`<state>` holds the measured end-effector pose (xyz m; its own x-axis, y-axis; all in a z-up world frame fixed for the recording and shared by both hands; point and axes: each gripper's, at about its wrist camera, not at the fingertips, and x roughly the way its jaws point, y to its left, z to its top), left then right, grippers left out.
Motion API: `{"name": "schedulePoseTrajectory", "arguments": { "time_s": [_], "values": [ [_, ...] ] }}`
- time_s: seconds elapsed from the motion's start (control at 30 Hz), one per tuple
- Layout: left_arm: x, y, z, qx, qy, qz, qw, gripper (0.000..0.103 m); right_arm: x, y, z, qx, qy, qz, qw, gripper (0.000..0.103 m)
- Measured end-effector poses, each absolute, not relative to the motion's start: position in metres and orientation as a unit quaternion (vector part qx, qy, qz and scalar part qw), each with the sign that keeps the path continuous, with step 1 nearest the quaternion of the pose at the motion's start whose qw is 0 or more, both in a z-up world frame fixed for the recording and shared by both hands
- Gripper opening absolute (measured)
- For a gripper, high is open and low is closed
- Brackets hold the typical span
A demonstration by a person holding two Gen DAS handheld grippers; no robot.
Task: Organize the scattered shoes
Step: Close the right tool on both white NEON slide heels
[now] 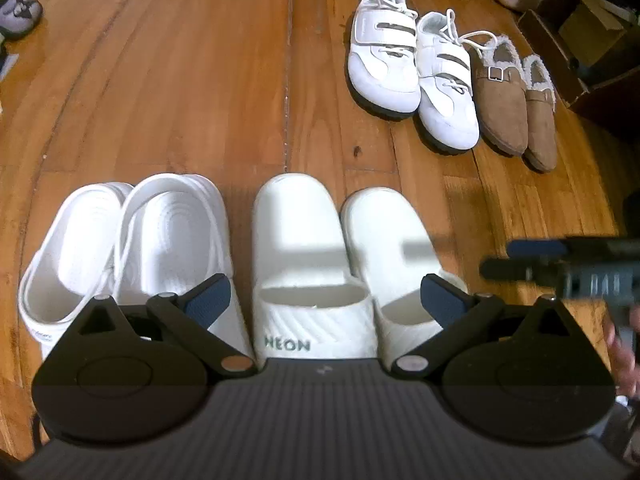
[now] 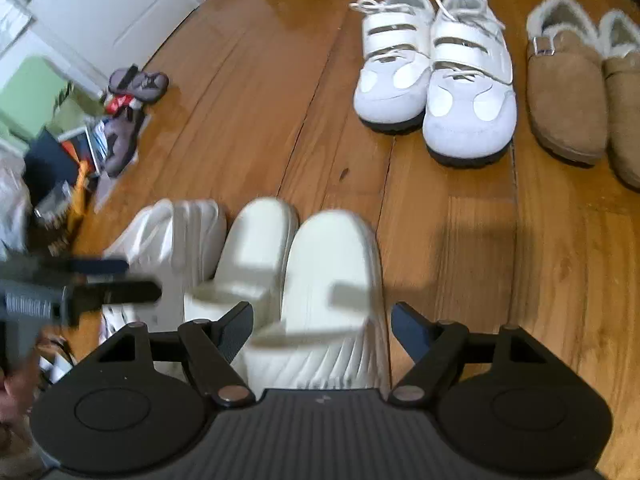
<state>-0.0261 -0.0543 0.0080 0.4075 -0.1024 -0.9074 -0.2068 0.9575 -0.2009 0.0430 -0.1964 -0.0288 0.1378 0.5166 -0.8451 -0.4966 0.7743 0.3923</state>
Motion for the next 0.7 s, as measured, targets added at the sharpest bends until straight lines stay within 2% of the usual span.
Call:
{"name": "schedulePoseTrajectory", "arguments": {
  "time_s": [0.2,0.37,0.53,0.7],
  "values": [
    [-0.054,-0.052,0.006,-0.122,0.554,0.031,0.823,0.103,0.013,-0.181,-0.011,0.028,0.616,0.319,0.72,0.078],
    [-0.077,-0.039,0.004,-0.149,0.547,0.011,0.824,0.103,0.034,-0.15,-0.001,0.03,0.699,0.258,0.667,0.08],
    [-0.091,-0.039,0.003,-0.152,0.53,-0.037,0.833,0.103,0.066,-0.111,-0.017,0.001,0.756,0.205,0.621,0.083],
    [-0.099,-0.038,0.004,-0.145,0.508,-0.079,0.846,0.103,0.092,-0.081,-0.055,-0.036,0.787,0.139,0.601,0.083]
  ]
}}
